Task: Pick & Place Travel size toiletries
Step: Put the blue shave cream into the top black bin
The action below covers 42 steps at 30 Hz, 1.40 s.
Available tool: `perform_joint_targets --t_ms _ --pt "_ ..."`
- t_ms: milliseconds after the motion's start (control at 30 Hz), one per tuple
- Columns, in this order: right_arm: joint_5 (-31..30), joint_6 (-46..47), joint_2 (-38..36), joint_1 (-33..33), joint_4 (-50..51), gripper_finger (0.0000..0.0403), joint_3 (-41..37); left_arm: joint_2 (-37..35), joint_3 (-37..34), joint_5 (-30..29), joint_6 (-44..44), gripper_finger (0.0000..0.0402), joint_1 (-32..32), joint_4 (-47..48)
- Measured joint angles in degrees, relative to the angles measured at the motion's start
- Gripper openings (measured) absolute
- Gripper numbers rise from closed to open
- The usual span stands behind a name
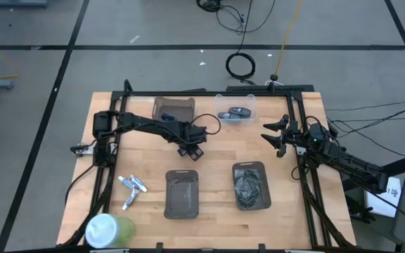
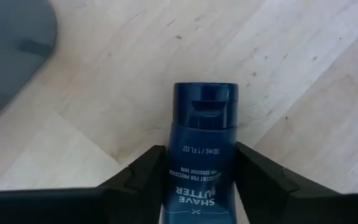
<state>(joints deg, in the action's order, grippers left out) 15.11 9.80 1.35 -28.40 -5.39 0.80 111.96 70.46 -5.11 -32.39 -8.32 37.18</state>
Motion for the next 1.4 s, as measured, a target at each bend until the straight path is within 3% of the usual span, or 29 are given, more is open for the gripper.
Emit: perform_joint_targets --t_ms 300,633,767,1133,1400 --pt "0.0 0.0 0.0 0.0 0.0 0.0219 0.0 0.0 -0.1 0.1 3.6 0.0107 0.0 -2.3" --pt "0.0 0.0 0.0 0.0 0.0 0.0217 0.0 -0.5 -0.2 1.4 5.3 0.0107 0.0 -4.4" --pt "0.0 0.0 0.0 0.0 0.0 0.0216 0.0 -4.5 -0.3 1.6 6.5 0.0097 0.2 -4.0" --pt "0.0 0.0 0.0 0.0 0.0 0.0219 0.0 -22.5 -0.2 -6.5 13.1 0.0078 2.3 -3.6" --pt "0.0 0.0 0.0 0.0 0.0 0.0218 0.0 -32.5 -0.2 -20.4 18.4 0.0078 0.9 -1.0"
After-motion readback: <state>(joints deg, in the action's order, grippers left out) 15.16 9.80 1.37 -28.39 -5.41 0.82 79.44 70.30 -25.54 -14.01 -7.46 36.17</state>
